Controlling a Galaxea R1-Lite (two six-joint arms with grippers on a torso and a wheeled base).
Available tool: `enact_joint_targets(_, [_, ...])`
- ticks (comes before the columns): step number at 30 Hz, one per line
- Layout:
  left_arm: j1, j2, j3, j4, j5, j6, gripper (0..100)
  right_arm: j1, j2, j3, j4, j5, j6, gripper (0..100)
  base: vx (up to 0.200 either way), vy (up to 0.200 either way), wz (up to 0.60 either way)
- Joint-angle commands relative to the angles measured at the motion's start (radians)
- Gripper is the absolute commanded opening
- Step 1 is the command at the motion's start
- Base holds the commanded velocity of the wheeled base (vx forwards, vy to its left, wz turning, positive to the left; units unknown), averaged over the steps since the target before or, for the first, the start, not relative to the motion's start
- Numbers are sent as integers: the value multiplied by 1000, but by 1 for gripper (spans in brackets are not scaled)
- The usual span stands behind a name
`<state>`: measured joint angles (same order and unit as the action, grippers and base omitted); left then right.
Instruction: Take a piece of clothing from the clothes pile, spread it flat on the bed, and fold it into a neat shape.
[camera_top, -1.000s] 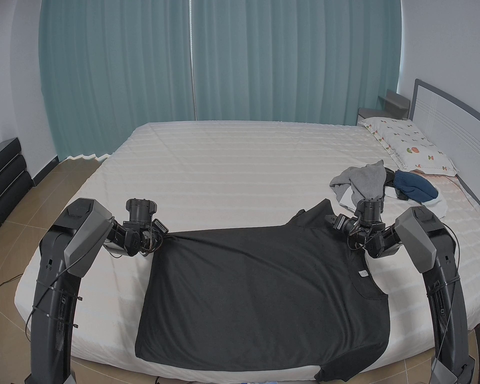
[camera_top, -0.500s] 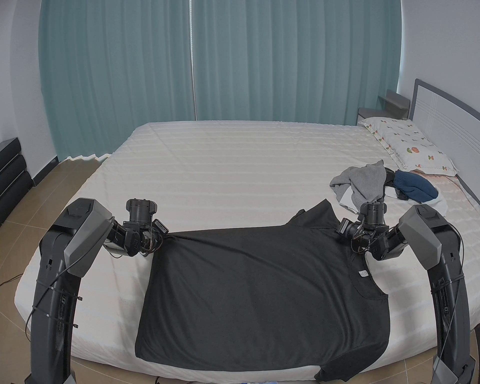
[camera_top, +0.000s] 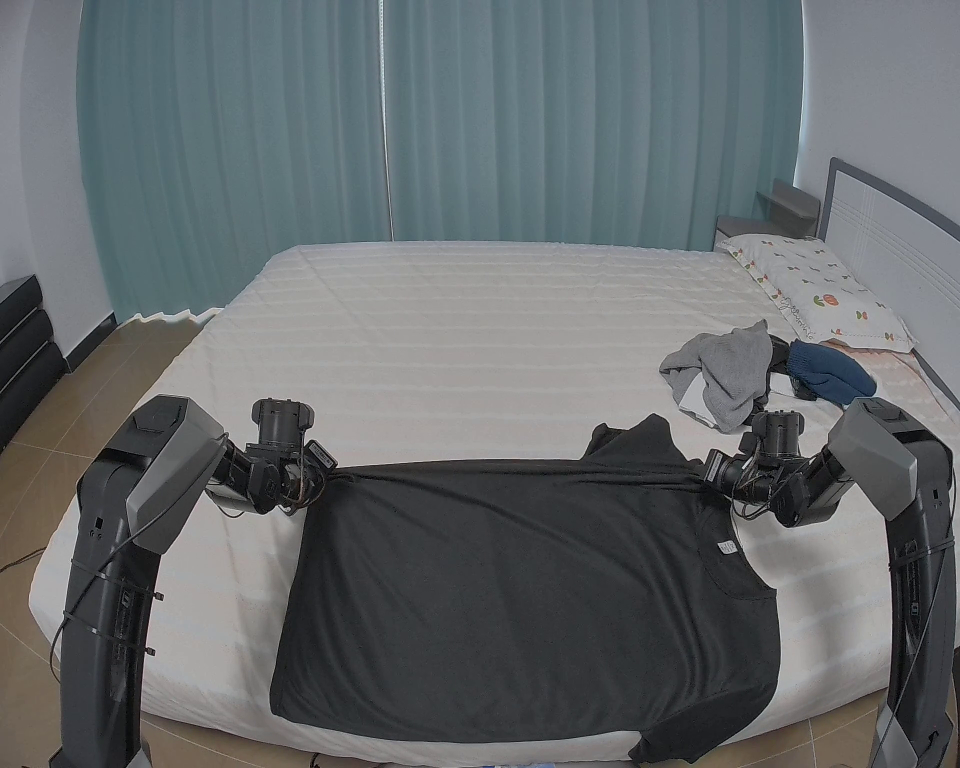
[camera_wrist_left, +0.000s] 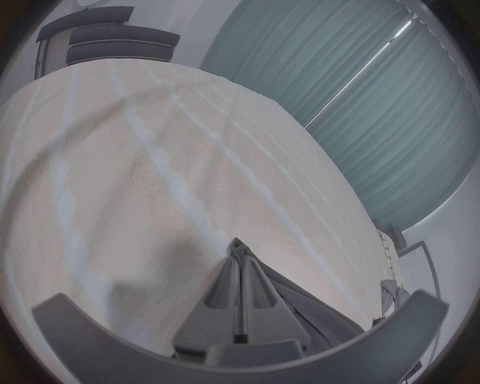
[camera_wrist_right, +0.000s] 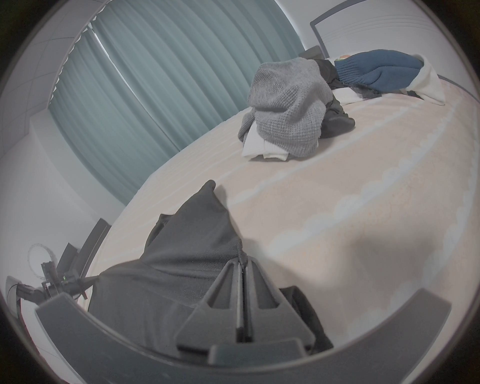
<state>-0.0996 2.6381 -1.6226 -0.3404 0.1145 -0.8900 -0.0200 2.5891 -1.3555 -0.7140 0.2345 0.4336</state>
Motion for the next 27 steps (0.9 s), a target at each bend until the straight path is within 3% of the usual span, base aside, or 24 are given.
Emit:
enact_joint_targets(1, [-3,-18,18,-2,1,0,0,-3,-43,38,15,16,-29,0,0,0,0])
enact_joint_targets(8, [-5,-20,18,-2,1,0,0,-1,-50,42,65,17,-67,0,0,0,0])
enact_joint_targets(9, [-5,-20,18,-2,1,0,0,0,-50,41,73,17,-73,100,0,0,0])
enact_joint_targets(16, [-5,-20,18,-2,1,-1,0,9,-46,-8,73,16,-72,100,0,0,0])
enact_joint_targets(18, [-5,-20,18,-2,1,0,0,11,-46,-45,73,16,-53,100,0,0,0])
enact_joint_targets(23, [-5,-18,18,0,1,-1,0,45,-9,-142,82,5,83,100,0,0,0])
enact_joint_targets(27, [-5,-18,18,0,1,-1,0,64,51,-203,90,-1,91,100,0,0,0])
